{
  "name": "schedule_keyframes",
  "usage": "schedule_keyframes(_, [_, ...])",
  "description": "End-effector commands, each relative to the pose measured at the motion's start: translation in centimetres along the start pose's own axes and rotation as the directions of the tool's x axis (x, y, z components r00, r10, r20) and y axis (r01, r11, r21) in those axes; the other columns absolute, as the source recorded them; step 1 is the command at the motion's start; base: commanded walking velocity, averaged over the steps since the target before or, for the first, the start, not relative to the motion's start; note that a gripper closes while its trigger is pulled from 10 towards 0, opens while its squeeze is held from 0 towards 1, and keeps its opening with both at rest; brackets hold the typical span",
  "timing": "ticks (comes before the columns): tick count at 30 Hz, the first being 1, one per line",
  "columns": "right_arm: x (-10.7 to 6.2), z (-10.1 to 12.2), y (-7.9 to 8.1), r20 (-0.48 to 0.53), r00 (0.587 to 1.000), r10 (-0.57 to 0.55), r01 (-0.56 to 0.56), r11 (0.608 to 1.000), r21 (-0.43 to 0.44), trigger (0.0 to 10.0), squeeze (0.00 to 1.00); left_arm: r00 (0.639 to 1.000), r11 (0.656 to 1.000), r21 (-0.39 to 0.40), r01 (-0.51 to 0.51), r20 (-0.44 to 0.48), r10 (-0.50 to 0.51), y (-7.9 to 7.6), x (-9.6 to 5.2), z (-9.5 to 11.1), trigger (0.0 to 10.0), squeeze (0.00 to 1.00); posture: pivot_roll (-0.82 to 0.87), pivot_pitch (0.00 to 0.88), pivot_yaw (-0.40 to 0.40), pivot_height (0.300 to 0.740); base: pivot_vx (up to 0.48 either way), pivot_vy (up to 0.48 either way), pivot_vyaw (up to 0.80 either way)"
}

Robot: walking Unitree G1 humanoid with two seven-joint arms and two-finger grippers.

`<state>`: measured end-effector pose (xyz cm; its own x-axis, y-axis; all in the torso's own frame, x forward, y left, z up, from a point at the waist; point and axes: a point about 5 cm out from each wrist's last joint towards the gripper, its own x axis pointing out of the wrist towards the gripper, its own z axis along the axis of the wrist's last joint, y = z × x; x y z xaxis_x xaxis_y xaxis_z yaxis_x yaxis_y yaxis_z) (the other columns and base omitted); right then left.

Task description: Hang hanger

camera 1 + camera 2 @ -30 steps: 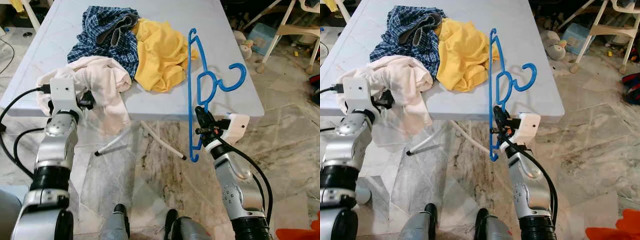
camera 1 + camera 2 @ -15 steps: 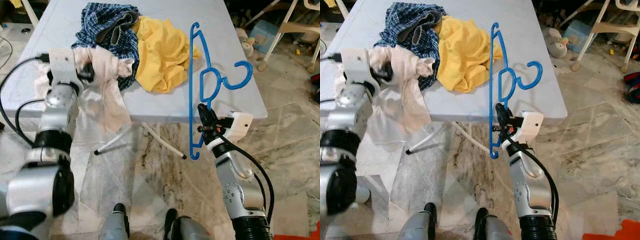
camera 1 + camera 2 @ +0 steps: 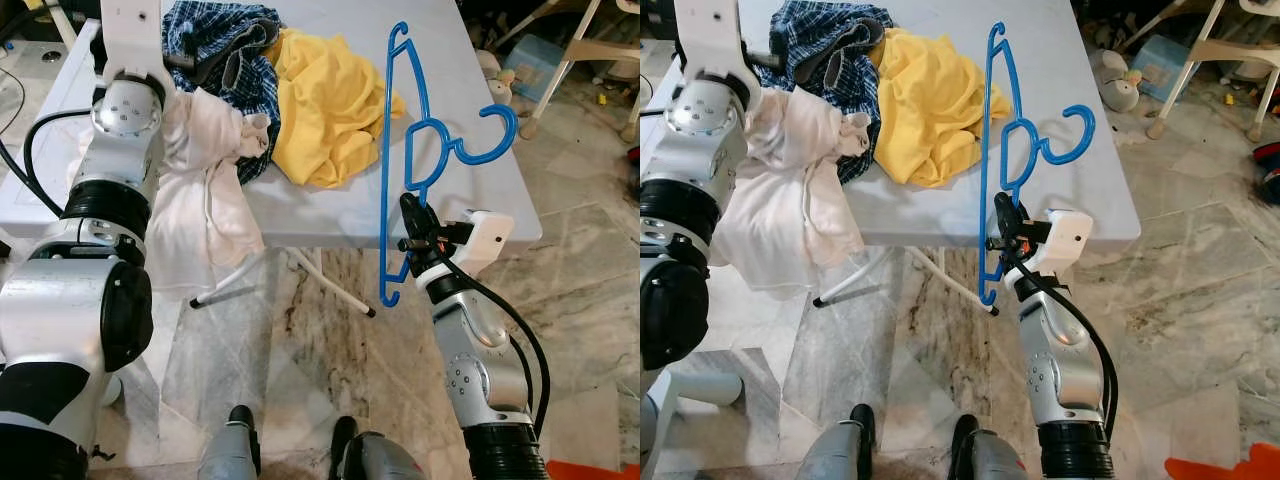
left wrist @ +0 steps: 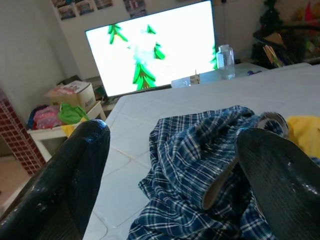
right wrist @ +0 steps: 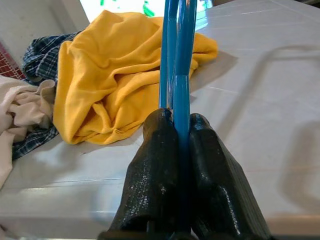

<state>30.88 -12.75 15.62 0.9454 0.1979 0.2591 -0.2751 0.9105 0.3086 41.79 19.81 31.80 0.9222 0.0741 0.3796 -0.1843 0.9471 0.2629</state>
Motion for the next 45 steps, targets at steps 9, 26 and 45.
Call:
schedule_keyframes(9, [-1.0, -1.4, -1.5, -0.083, 0.995, -0.06, 0.06, 0.998, 0.001, 10.0, 0.0, 0.983, 0.986, -0.006, -0.169, -0.075, 0.168, 2.1, -6.0, -7.0, 10.0, 0.0, 0.13, 0.294, -0.088, 0.74, 0.0, 0.0, 0.0])
schedule_keyframes(26, [-0.2, -1.8, -0.9, -0.103, 0.995, -0.012, 0.014, 1.0, 0.014, 10.0, 0.0, 0.942, 0.977, -0.032, -0.212, -0.272, 0.196, 1.3, -13.3, -11.2, 10.0, 0.0, 0.19, 0.286, -0.097, 0.74, 0.0, 0.0, 0.0])
schedule_keyframes(45, [-0.3, -1.8, -1.0, -0.091, 0.995, -0.03, 0.031, 0.999, 0.01, 10.0, 0.0, 0.857, 0.943, -0.184, -0.276, -0.492, 0.155, 0.6, -13.7, -11.8, 0.0, 0.0, 0.17, 0.277, -0.081, 0.74, 0.0, 0.0, 0.0])
